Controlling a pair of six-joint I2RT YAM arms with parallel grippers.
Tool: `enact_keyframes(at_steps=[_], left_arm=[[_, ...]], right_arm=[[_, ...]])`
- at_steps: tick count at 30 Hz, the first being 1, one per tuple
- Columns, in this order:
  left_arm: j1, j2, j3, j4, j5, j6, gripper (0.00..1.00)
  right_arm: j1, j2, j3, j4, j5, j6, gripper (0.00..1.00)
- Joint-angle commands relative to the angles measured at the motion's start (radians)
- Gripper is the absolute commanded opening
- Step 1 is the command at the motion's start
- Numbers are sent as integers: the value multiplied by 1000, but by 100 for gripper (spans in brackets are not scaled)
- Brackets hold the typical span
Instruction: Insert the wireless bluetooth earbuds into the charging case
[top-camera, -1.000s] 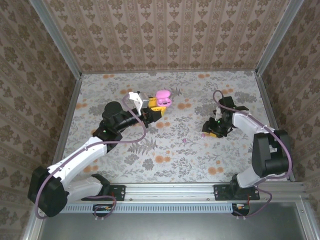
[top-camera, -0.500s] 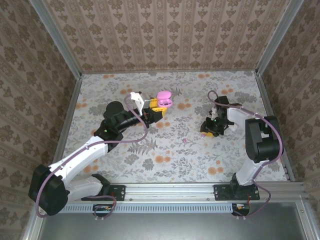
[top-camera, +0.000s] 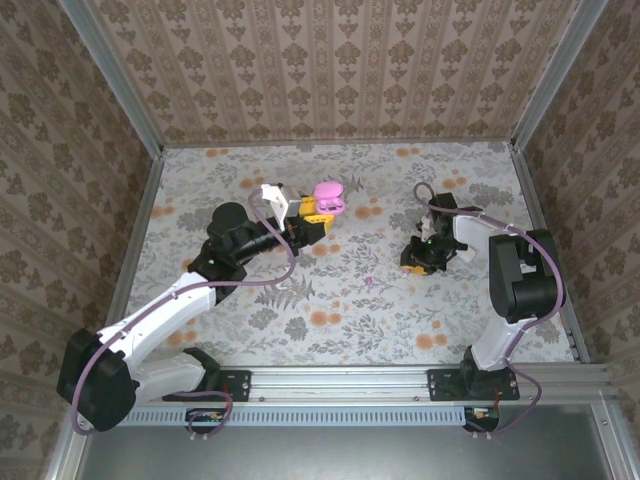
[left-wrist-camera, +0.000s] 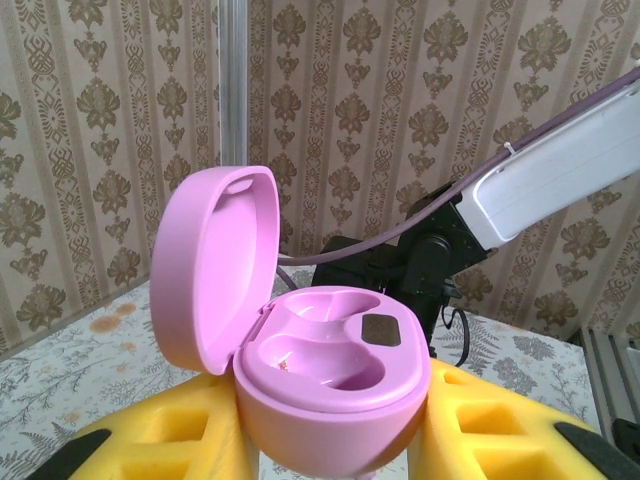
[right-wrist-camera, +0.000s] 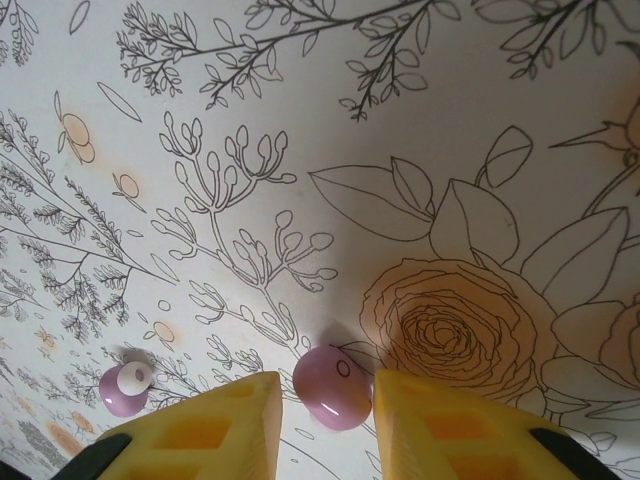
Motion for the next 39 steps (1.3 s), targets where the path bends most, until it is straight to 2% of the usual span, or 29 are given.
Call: enact_keyframes(at_steps=[1, 5, 31, 39], left_arm=[[-7, -10, 32, -10, 4, 10, 36], [-7, -13, 30, -14, 2, 12, 36], [-7, -20, 26, -26, -9, 18, 36], [-7, -17, 30, -28, -9, 20, 36]], right_arm=[[-1, 17, 2, -14, -19, -12, 32], [3, 28, 3, -10, -31, -9, 29], [16, 76, 54, -52, -1, -9, 30], [47, 90, 78, -87, 59, -12, 27]])
